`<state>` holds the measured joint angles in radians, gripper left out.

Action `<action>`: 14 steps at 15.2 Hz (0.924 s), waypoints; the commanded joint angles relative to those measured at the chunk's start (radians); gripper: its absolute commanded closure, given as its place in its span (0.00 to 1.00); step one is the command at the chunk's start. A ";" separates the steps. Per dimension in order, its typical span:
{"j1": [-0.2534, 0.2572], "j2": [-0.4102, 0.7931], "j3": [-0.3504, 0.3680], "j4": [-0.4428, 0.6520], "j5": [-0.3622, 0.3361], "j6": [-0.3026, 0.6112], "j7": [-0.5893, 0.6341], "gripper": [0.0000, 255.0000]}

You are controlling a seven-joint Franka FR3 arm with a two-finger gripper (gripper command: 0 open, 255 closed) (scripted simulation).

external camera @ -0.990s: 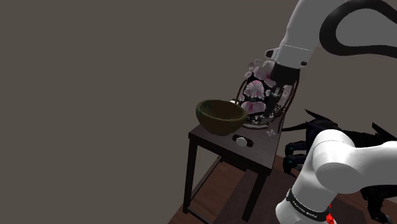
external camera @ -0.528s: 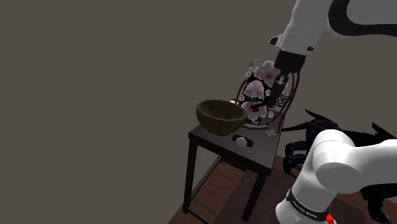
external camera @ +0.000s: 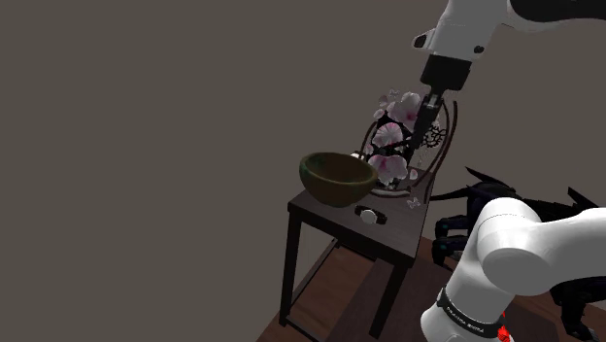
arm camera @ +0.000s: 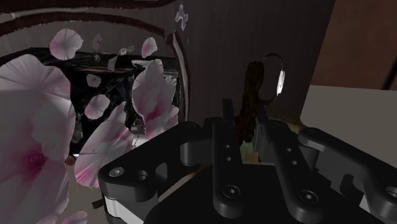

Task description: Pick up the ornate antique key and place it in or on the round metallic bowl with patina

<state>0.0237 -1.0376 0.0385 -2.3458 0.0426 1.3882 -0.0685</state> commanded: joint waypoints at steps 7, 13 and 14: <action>-0.002 0.280 0.072 0.148 0.038 0.135 0.058 1.00; -0.004 0.397 0.106 0.186 0.045 0.216 0.086 1.00; -0.004 0.393 0.107 0.169 0.046 0.229 0.085 1.00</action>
<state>0.0191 -0.6407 0.1440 -2.1586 0.0872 1.6023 0.0163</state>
